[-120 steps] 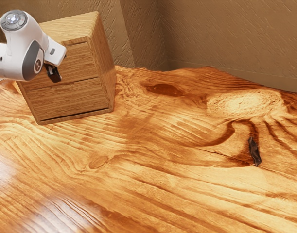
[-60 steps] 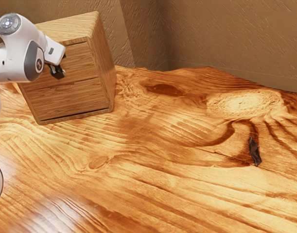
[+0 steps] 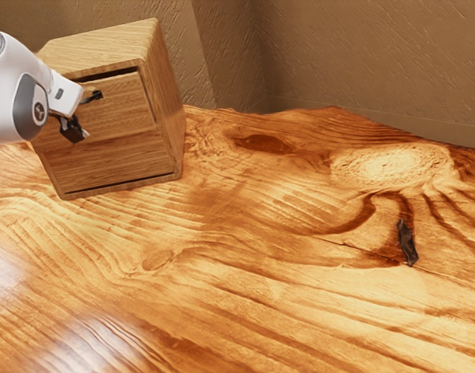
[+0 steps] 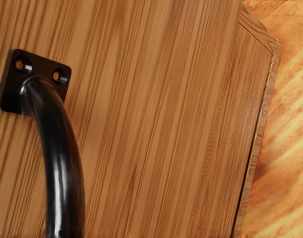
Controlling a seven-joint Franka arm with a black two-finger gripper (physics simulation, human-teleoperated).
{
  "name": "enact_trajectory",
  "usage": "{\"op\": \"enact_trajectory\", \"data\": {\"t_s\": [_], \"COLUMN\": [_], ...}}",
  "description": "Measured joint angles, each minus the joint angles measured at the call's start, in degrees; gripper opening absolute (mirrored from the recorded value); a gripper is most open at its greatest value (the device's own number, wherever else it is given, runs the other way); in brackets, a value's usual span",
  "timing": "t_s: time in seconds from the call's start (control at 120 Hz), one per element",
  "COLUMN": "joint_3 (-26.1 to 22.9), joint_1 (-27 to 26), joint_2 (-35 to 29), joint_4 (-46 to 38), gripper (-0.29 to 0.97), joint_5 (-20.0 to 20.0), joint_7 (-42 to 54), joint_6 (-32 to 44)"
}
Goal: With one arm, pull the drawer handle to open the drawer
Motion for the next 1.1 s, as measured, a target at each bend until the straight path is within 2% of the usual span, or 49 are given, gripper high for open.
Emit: {"op": "enact_trajectory", "data": {"t_s": [0.275, 0.383, 0.542, 0.875, 1.1], "joint_3": [-1.9, -2.2, -2.3, -3.7, -5.3], "joint_1": [-0.6, -0.8, -1.1, -0.3, -0.9], "joint_2": [-9.5, -13.2, -14.6, -22.4, -24.7], "joint_4": [-11.6, -15.2, -18.6, -26.2, -30.3], "gripper": [0.60, 0.63, 0.70, 0.66, 0.65], "joint_5": [0.2, 0.3, 0.5, 1.7, 3.0], "joint_7": [0.7, 1.0, 1.2, 1.4, 1.2], "joint_6": [2.6, 3.4, 4.0, 5.1, 5.4]}}
